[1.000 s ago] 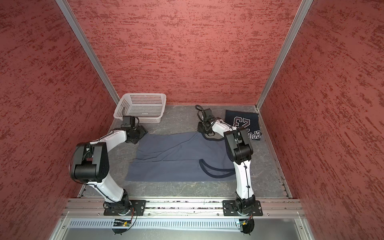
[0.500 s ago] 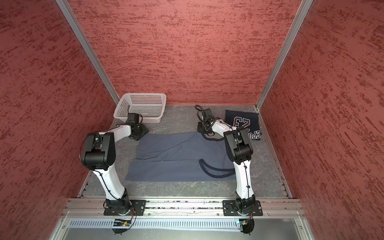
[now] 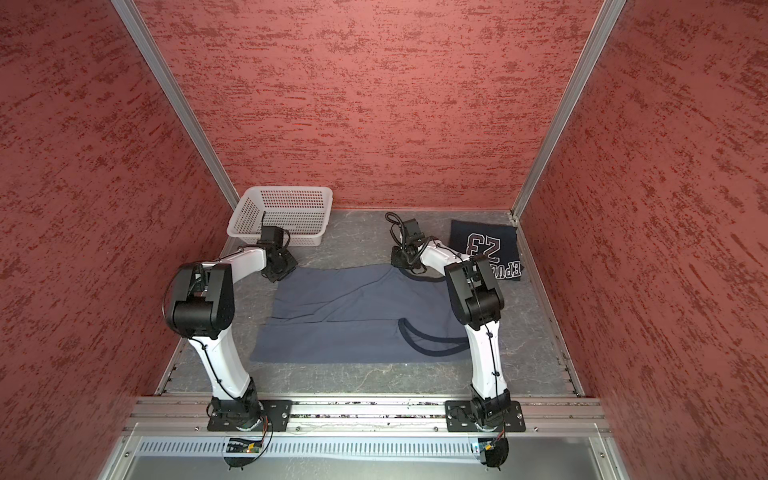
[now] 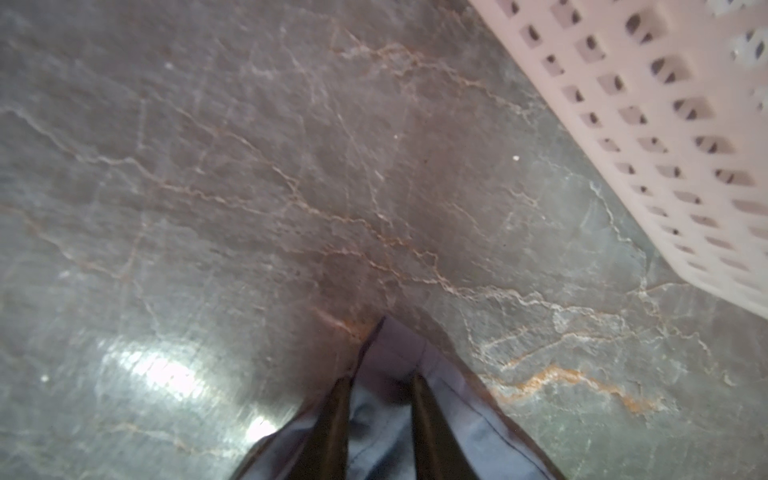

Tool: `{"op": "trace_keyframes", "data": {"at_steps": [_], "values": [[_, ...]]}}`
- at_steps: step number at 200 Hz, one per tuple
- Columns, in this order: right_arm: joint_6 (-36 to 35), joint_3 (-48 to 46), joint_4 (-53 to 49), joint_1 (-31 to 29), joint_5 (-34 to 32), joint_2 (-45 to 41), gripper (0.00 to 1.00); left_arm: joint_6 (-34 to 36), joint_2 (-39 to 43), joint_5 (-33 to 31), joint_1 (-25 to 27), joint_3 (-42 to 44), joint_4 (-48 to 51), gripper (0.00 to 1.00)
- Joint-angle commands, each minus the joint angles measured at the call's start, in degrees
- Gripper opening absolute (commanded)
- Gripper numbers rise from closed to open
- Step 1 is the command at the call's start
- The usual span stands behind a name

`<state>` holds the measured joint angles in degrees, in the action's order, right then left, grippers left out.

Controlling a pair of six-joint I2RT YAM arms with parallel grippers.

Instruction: Fold and stack the tank tops

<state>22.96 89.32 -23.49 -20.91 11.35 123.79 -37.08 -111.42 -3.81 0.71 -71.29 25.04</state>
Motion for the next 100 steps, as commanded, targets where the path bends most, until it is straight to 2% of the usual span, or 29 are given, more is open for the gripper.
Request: {"op": "trace_keyframes", "data": {"at_steps": [1,42,75,100], "values": [[0.2,-1.2,1.1,-0.4,0.0,-1.2,0.28,-0.4,0.2,-0.9,0.3,1.6,-0.5,0.17],[0.3,-2.2,1.6,-0.4,0.4,-1.7,0.29,-0.3,3.3,-1.1,0.3,4.3,-4.0,0.00],[0.5,-1.9,1.7,-0.5,0.3,-1.3,0.32,-0.3,6.4,-0.9,0.2,7.4,-8.3,0.00],[0.1,-0.7,1.0,-0.5,0.0,-0.7,0.26,0.1,9.4,-0.8,0.2,9.3,-10.6,0.00]]}}
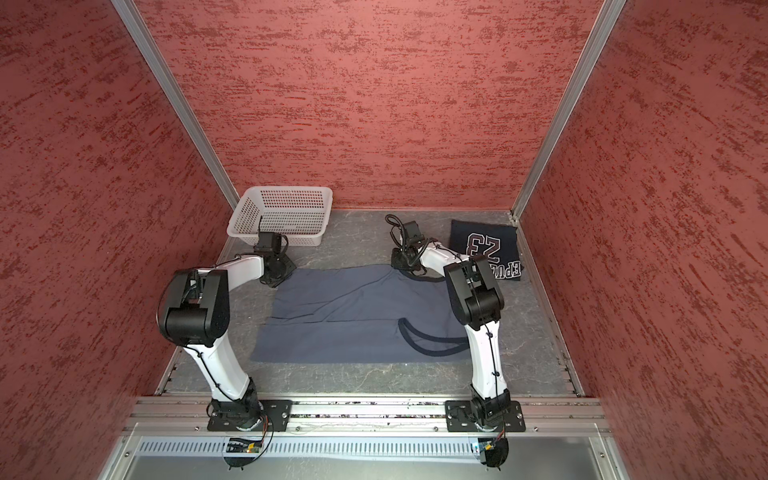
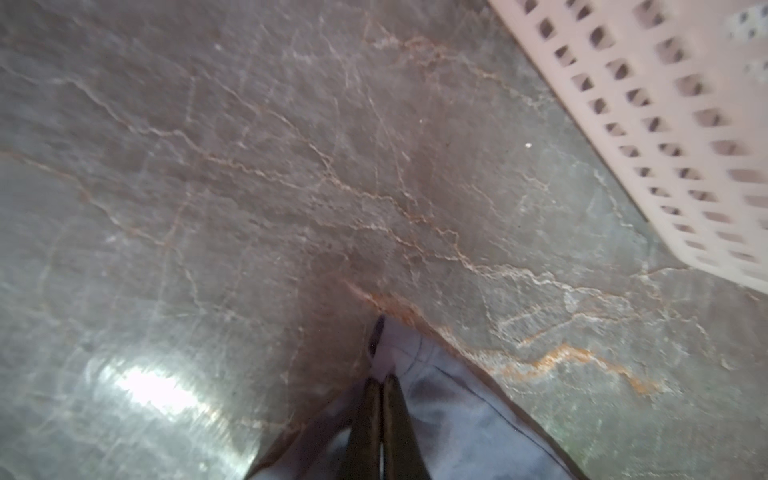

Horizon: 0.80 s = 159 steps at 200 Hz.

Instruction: Fold and stack the tank tops

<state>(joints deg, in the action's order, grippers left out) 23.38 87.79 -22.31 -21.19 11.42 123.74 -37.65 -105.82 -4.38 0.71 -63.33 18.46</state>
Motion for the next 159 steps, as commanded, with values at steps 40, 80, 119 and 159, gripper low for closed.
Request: {"op": "trace_keyframes", "data": {"at_steps": [40,80,119,159], "values": [[-1.1,2.0,-1.1,-0.6,-1.4,-1.4,0.17,1.4,7.9,-1.3,0.0,3.5,-5.6,0.00],[-1.1,0.5,0.3,-1.0,-2.5,-3.4,0.08,1.5,10.3,0.0,-0.1,5.1,-6.5,0.00],[-1.7,-3.7,3.5,-1.1,-3.7,-7.7,0.01,1.2,14.0,-0.4,-1.0,8.3,-8.0,0.00],[-2.4,-10.1,6.7,-1.6,-3.8,-13.0,0.00,-0.1,20.0,3.4,-3.6,14.4,-13.1,0.00]]}}
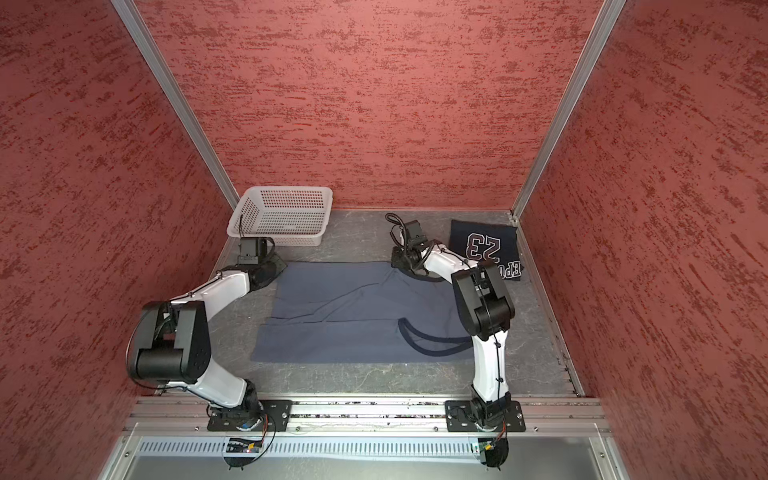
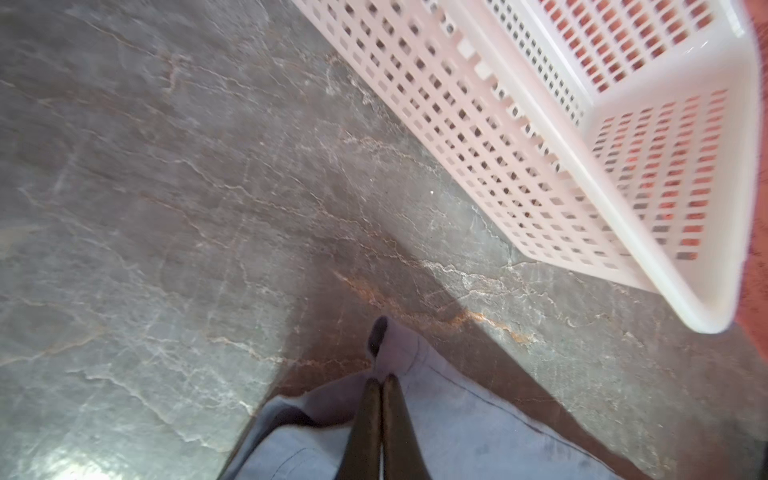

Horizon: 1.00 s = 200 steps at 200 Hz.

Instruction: Fold and stack the tank tops

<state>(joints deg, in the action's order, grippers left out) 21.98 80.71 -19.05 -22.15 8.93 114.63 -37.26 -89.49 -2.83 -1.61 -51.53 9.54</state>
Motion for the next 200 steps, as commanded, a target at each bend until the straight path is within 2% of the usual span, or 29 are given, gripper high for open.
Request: {"op": "trace_keyframes", "data": {"at_steps": [1,49,77,111,152,191,200], "values": [[-1.0,-3.2,3.5,-0.7,-1.3,-4.0,0.00,-0.4,3.9,2.0,-1.3,2.7,-4.2,0.00],[-1.1,-15.5,8.4,-3.5,-2.6,-13.8,0.01,-1.6,13.7,6.6,-2.2,10.8,-6.0,0.00],[-0.1,-23.4,11.0,-5.3,-3.8,-20.7,0.02,-2.1,19.5,7.7,-2.8,15.1,-3.9,0.00],[2.2,-31.5,14.6,-6.7,-3.3,-27.2,0.03,-3.7,26.4,7.5,-3.6,20.4,-1.3,0.00],[4.9,-36.5,15.6,-8.9,-3.9,-30.4,0.06,-8.0,32.2,6.6,-3.9,26.9,1.1,0.00],[7.2,-40.6,15.6,-10.5,-4.1,-32.8,0.08,-14.1,39.5,2.5,-4.1,32.5,6.9,0.07],[7.9,-41.8,16.0,-10.5,-4.2,-33.4,0.10,-14.7,40.9,2.0,-4.1,33.7,7.0,0.15]]}}
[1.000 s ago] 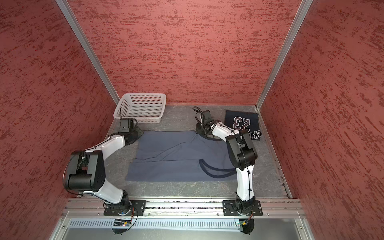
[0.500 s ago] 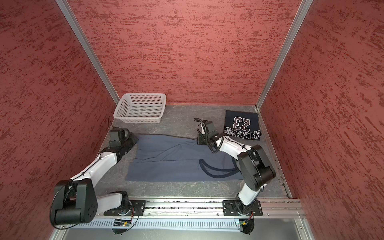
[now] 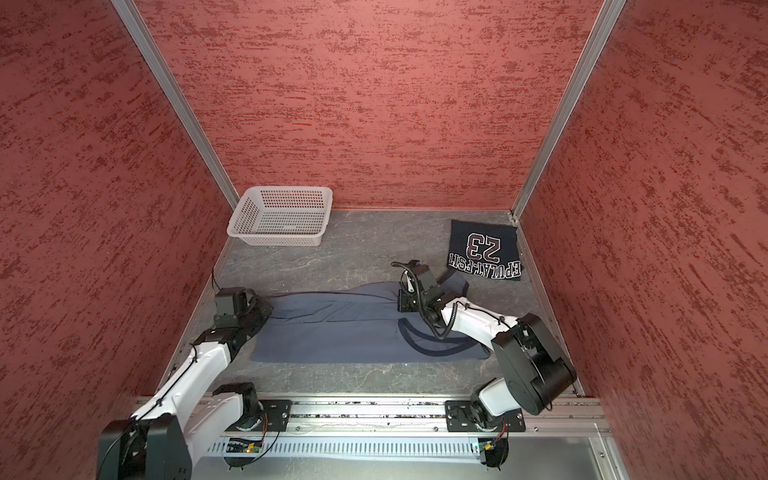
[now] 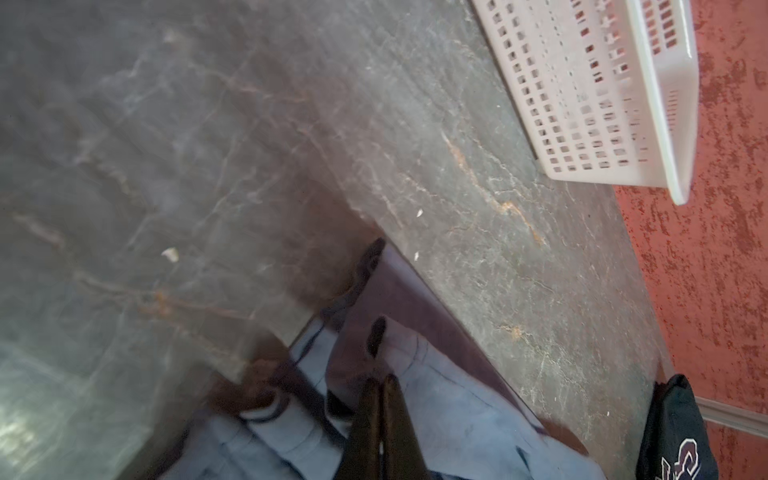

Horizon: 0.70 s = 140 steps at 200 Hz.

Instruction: Fold and stack the tank tops

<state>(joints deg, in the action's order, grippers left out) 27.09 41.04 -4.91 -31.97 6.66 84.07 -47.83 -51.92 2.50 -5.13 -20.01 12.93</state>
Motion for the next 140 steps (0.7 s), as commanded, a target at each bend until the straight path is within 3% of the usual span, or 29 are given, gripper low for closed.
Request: {"op": "trace_keyframes", "data": {"at_steps": [1,17,35,48,63,97,140], "values": [[2.9,-2.2,1.9,-0.7,-1.9,-2.9,0.11,-4.2,3.4,-3.3,-0.6,2.2,3.7,0.16],[3.8,-3.4,2.1,-0.8,-1.7,-3.5,0.12,-4.5,4.0,-3.3,-1.0,2.5,4.8,0.38],[4.2,-4.3,1.9,-0.9,-2.0,-4.2,0.16,-3.8,3.8,-3.4,-1.8,1.5,6.5,0.41],[4.4,-4.2,1.1,-0.9,-3.0,-4.5,0.27,-3.4,3.5,-2.6,-3.1,0.3,7.4,0.43],[4.5,-3.3,-0.5,-0.9,-3.9,-4.9,0.39,-1.0,1.8,-1.0,-4.7,-1.9,7.5,0.58],[5.7,0.1,-3.6,-0.7,-6.0,-5.0,0.49,5.6,-8.6,0.6,-4.1,-13.1,14.4,0.65],[9.6,4.3,-5.6,-0.6,-3.5,1.0,0.57,6.4,-18.4,2.1,-0.6,-17.0,15.3,0.66]]}}
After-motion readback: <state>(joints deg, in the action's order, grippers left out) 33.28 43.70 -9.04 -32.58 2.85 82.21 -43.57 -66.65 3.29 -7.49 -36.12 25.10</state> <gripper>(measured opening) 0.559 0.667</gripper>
